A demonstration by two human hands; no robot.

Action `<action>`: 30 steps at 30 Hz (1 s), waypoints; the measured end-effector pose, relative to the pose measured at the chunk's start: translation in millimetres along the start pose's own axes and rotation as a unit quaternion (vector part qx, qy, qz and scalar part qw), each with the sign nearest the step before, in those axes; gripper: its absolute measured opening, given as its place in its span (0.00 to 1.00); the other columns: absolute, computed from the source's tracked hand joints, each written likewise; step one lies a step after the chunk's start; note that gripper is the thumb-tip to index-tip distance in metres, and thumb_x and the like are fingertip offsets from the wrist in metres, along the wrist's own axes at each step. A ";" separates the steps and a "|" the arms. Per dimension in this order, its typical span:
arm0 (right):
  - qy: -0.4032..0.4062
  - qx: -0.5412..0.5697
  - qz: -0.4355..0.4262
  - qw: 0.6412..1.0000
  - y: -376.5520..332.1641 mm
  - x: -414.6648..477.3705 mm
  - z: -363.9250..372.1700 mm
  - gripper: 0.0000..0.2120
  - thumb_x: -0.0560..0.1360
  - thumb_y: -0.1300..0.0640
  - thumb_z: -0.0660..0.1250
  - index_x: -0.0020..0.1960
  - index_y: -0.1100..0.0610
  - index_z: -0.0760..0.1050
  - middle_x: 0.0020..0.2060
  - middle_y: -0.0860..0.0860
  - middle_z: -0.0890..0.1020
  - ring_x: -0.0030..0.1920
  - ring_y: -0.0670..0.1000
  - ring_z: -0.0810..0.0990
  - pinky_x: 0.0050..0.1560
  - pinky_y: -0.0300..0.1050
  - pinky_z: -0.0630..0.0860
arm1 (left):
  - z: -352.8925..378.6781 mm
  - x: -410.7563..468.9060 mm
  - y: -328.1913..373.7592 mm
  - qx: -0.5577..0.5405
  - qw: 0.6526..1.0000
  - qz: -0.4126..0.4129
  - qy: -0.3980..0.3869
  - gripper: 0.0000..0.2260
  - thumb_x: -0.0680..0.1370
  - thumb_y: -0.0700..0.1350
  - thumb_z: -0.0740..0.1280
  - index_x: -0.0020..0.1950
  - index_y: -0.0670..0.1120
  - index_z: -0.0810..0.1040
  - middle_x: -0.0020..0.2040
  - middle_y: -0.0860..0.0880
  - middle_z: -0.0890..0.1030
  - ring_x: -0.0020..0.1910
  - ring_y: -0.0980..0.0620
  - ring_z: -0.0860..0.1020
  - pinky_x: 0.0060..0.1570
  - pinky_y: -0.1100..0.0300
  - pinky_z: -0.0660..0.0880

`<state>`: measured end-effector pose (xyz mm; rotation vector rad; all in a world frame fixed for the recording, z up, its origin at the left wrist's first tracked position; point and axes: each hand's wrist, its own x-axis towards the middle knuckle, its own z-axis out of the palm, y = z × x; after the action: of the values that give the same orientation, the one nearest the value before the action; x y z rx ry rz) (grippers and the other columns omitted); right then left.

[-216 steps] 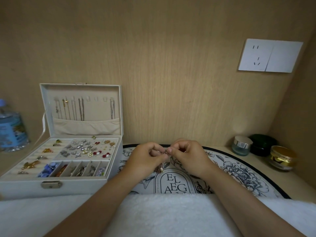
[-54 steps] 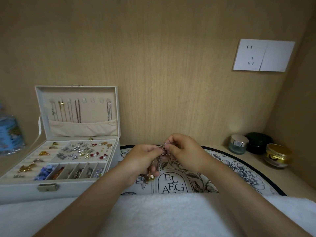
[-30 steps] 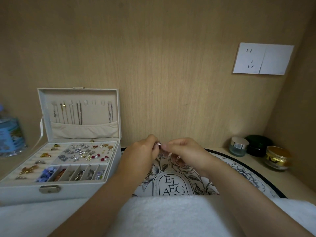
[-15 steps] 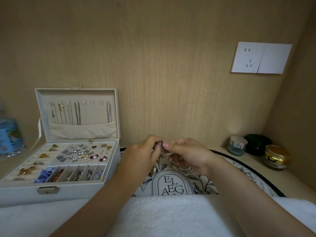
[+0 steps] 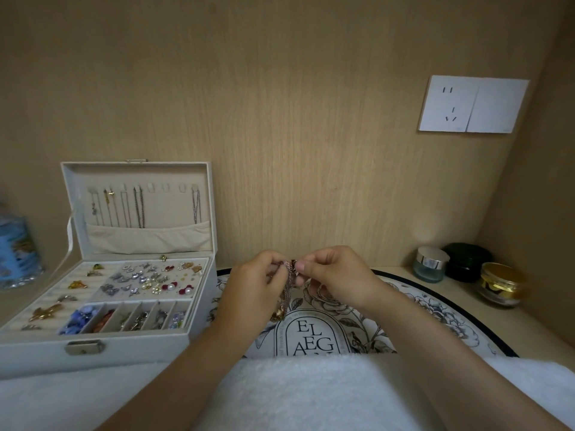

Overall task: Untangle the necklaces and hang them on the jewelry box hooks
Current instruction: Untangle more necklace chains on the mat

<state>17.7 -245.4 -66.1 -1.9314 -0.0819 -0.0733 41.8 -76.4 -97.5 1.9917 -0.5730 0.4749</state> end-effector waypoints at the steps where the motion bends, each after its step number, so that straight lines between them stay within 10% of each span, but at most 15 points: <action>1: -0.003 0.011 0.003 1.000 0.1 0.1 0.5 0.08 0.79 0.56 0.69 0.49 0.59 0.84 0.39 0.52 0.86 0.32 0.47 0.76 0.31 0.36 0.71 | 0.3 -0.1 0.5 -0.014 1.000 -0.016 0.006 0.04 0.78 0.42 0.69 0.51 0.50 0.81 0.36 0.61 0.82 0.38 0.64 0.81 0.36 0.68 0.77; 7: 0.012 0.107 0.039 0.993 1.4 -0.2 6.6 0.09 0.77 0.53 0.71 0.47 0.60 0.84 0.37 0.52 0.84 0.31 0.48 0.75 0.32 0.39 0.71 | 2.1 -1.2 0.8 -0.054 0.998 -0.021 -0.018 0.18 0.80 0.42 0.67 0.68 0.54 0.76 0.38 0.53 0.85 0.34 0.54 0.81 0.38 0.62 0.76; 11: 0.043 0.091 0.064 0.993 1.8 0.3 13.0 0.16 0.72 0.45 0.75 0.43 0.59 0.86 0.37 0.53 0.86 0.33 0.52 0.75 0.32 0.44 0.68 | 3.6 -0.6 1.7 -0.065 0.997 -0.025 0.014 0.16 0.80 0.40 0.67 0.49 0.63 0.81 0.35 0.60 0.84 0.31 0.49 0.81 0.33 0.57 0.77; 16: 0.012 0.071 0.048 0.996 1.1 -3.2 13.7 0.12 0.72 0.49 0.76 0.48 0.58 0.85 0.28 0.46 0.80 0.26 0.43 0.74 0.27 0.36 0.67 | 0.1 -1.5 -0.7 -0.015 0.999 0.001 0.047 0.07 0.77 0.40 0.71 0.52 0.49 0.86 0.35 0.62 0.81 0.36 0.66 0.79 0.35 0.75 0.71; 20: 0.020 0.144 0.061 0.988 6.0 2.0 13.9 0.08 0.74 0.51 0.74 0.46 0.56 0.85 0.37 0.50 0.85 0.34 0.48 0.79 0.36 0.45 0.70 | -4.9 2.5 2.6 0.070 0.996 0.029 0.043 0.05 0.78 0.43 0.69 0.51 0.49 0.84 0.33 0.59 0.79 0.34 0.60 0.79 0.31 0.68 0.74; 30: 0.032 0.173 0.067 0.982 9.4 5.9 -8.1 0.08 0.78 0.53 0.70 0.50 0.59 0.81 0.39 0.52 0.84 0.33 0.49 0.80 0.41 0.47 0.78 | -7.9 20.6 -0.2 -0.190 0.930 -0.262 -0.173 0.08 0.79 0.43 0.61 0.51 0.39 0.77 0.54 0.37 0.79 0.54 0.41 0.80 0.63 0.41 0.74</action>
<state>24.4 -256.1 -71.5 -1.5817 0.0756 -0.0280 58.0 -73.4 -82.8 1.7599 -0.2882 -0.3036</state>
